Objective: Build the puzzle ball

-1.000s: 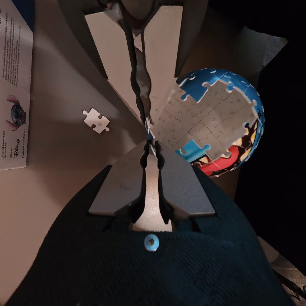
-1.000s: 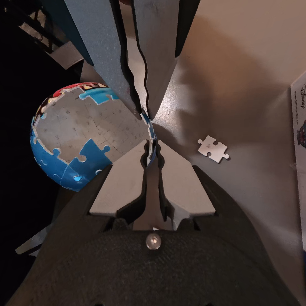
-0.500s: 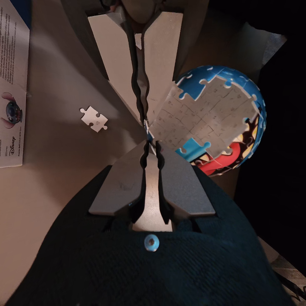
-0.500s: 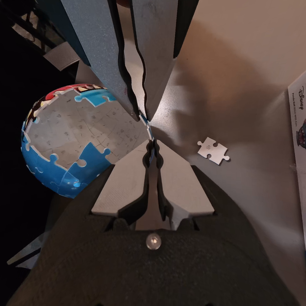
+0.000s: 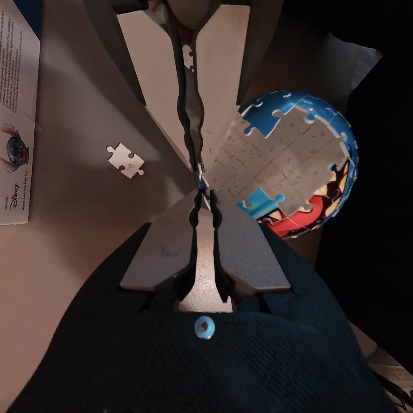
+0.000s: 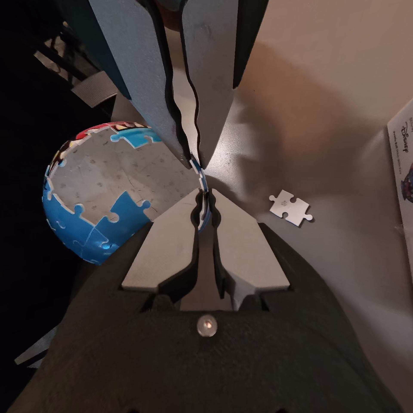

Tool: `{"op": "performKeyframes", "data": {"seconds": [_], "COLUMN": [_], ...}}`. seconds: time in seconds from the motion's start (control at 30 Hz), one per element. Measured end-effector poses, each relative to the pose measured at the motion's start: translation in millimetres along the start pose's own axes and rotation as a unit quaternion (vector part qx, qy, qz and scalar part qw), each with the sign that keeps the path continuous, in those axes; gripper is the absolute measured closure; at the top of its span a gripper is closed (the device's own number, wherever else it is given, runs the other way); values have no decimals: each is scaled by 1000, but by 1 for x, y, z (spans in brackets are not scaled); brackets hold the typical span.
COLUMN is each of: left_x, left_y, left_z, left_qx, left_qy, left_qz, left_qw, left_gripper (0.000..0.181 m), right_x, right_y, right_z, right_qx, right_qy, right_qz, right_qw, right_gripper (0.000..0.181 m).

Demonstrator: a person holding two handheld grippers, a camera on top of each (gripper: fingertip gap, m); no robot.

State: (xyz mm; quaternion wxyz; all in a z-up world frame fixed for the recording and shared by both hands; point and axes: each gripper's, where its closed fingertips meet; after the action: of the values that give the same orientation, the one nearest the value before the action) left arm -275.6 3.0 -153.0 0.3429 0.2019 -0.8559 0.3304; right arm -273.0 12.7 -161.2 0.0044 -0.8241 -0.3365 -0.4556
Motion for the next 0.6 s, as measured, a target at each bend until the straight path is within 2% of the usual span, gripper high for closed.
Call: {"op": "performKeyframes", "data": {"seconds": [0.6], "left_x": [-3], "left_y": [0], "left_z": [3], "left_qx": [0], "left_qy": [10], "left_qz": [-6], "left_qw": [1000], "left_gripper": [177], "right_x": [-4], "right_y": [1], "right_z": [4], "right_qx": [-7], "right_qy": [22], "right_qz": [4], "right_qw": [1000], "right_gripper": [181]}}
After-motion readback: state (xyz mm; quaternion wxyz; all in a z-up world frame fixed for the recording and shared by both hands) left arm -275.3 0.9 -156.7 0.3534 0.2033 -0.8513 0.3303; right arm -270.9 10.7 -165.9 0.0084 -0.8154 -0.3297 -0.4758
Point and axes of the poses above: each gripper's, where its closed fingertips meet, x back along the fingers, z out of its underside, y = z × x across the jaws, and after that the axes turned 8 degrees about z, right-handed
